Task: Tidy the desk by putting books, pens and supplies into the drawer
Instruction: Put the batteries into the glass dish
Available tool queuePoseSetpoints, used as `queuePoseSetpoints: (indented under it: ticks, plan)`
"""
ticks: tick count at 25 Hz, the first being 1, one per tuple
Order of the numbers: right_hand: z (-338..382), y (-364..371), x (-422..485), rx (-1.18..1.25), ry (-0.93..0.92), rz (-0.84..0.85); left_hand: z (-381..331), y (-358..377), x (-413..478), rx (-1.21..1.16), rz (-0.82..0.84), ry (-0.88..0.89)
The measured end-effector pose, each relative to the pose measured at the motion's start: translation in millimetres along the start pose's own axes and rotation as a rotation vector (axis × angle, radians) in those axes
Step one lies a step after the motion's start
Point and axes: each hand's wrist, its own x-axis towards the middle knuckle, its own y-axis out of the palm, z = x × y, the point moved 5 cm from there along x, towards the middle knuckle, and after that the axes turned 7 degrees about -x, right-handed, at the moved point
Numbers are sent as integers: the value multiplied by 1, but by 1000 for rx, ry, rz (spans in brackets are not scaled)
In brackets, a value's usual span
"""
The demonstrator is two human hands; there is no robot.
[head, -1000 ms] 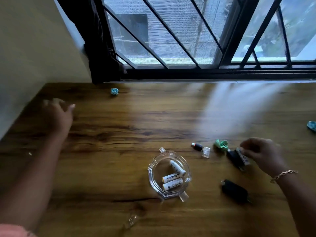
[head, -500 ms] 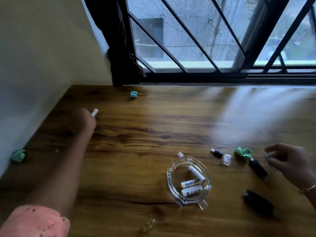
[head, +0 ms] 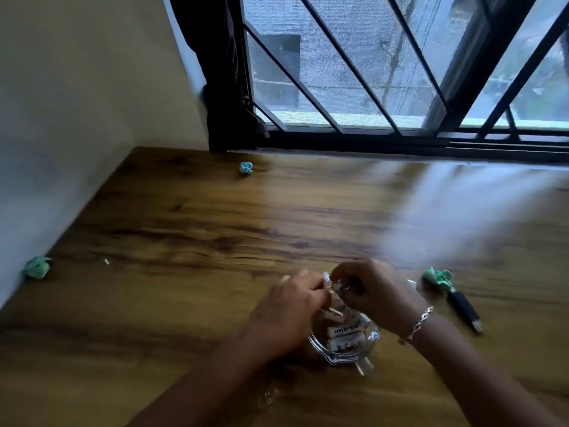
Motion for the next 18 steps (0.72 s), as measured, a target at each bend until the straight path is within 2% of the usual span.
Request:
queuePoseSetpoints:
  ticks: [5,7,10,13,18]
  plan:
    - [2,8,4,-110,-12,1,10,2,-7,-124,-124,105]
    - [-4,6,-3,-91,-39,-1,14,1,-11,-193,-159,76]
    - [-11,7,-19,-139,-26,0,14,2,-10,-217,-115,-11]
    - [-12,16,-26,-270,-51,-113,8,1,-1,-105,-48,-22]
    - [-10,23,-30,-273,-48,-273,5,-1,0,-74,-26,-31]
